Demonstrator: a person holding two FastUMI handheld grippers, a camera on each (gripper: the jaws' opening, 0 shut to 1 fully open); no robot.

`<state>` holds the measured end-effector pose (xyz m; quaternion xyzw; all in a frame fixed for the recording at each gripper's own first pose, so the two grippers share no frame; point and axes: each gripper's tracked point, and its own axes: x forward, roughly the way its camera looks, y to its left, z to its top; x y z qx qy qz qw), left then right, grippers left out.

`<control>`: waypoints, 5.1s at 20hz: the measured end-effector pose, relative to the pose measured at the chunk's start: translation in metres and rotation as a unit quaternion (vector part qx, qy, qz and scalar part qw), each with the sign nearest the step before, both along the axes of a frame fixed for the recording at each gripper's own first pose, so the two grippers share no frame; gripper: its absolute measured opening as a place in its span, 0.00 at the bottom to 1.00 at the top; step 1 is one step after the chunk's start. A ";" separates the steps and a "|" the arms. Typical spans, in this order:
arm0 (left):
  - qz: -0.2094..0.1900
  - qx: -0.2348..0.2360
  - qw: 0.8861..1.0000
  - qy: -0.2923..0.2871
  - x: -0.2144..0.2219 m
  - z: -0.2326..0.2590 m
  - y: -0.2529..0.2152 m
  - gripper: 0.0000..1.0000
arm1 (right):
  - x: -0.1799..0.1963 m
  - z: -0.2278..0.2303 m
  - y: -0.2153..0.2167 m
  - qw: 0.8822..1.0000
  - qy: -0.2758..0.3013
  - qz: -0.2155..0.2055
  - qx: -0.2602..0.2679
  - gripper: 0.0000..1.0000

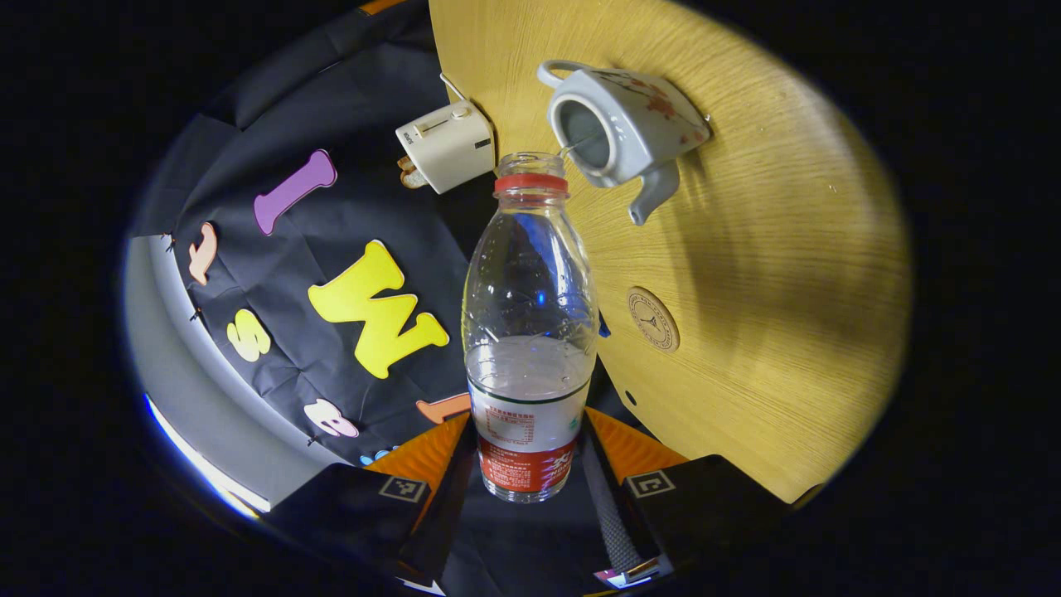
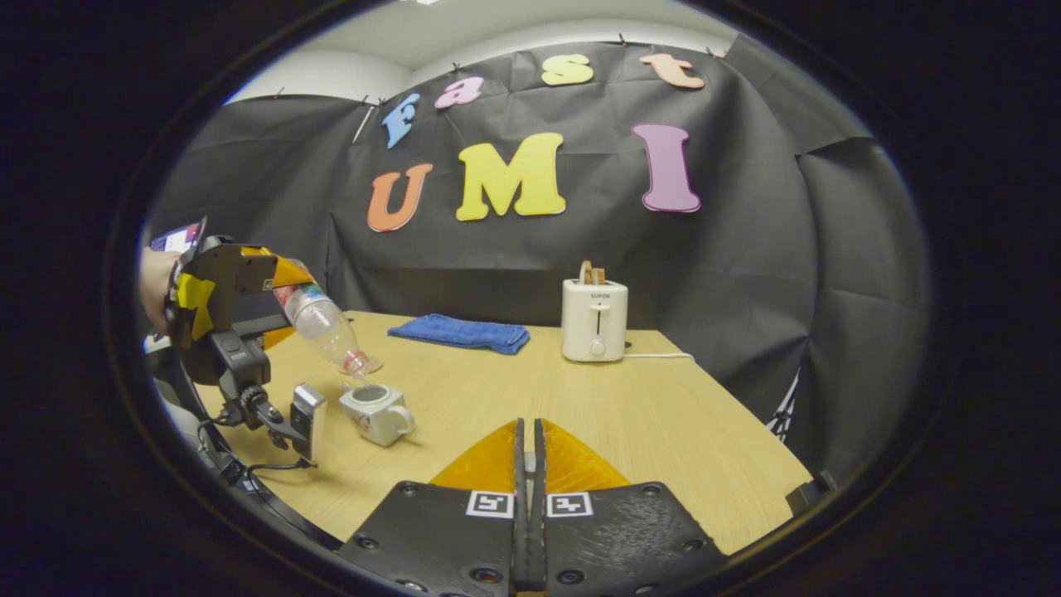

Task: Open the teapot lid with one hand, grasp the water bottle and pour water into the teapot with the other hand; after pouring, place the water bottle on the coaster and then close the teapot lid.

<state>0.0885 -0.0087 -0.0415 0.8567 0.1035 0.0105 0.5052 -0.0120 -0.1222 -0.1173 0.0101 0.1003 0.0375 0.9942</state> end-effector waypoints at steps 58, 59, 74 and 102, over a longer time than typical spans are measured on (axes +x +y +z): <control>0.009 -0.867 0.495 -0.065 0.070 0.003 0.049 0.74 | 0.016 0.030 0.081 0.999 -0.004 0.032 0.005 0.00; 0.012 -0.868 0.493 -0.059 0.078 -0.005 0.047 0.75 | 0.016 0.028 0.078 1.000 -0.001 0.029 0.006 0.00; 0.083 -0.860 0.503 -0.019 0.128 -0.094 0.049 0.79 | 0.031 -0.004 0.054 0.999 0.033 0.005 0.011 0.00; 0.143 -0.856 0.491 -0.079 -0.068 -0.067 0.137 1.00 | 0.088 0.026 0.186 0.989 -0.008 0.148 0.007 0.00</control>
